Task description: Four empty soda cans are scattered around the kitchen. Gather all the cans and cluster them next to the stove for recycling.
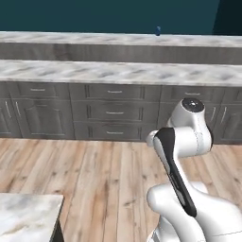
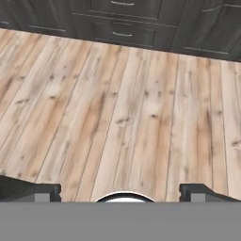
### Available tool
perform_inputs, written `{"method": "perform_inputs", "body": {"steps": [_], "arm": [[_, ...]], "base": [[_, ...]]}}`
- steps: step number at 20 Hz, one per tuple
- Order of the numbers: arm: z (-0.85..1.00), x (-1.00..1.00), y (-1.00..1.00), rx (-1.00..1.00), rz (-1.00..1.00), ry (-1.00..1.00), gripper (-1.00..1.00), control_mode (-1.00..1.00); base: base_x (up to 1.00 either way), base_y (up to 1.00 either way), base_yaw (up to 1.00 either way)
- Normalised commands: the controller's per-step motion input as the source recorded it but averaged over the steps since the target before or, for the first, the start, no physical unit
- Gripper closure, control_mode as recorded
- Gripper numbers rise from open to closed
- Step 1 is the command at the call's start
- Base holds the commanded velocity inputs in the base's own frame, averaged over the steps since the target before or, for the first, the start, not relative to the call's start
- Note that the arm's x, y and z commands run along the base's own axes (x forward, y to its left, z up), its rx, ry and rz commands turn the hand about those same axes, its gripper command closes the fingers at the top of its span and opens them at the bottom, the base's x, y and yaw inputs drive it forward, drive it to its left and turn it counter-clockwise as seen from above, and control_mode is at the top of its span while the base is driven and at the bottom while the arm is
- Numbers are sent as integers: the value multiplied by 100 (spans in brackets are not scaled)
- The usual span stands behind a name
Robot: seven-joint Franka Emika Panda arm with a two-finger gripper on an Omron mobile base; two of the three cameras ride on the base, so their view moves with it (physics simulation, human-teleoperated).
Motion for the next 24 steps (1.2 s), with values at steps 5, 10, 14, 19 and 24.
{"method": "perform_inputs", "body": {"steps": [5, 10, 14, 19, 24], "arm": [[0, 0, 0, 0, 0, 0, -100, 100], [0, 0, 0, 0, 0, 0, -100, 100], [0, 0, 0, 0, 0, 0, -100, 100], [0, 0, 0, 0, 0, 0, -100, 100], [0, 0, 0, 0, 0, 0, -100, 100]], "base": [[11, -30, 33], [6, -3, 47], [11, -2, 48], [36, -16, 39], [43, -23, 33]]}}
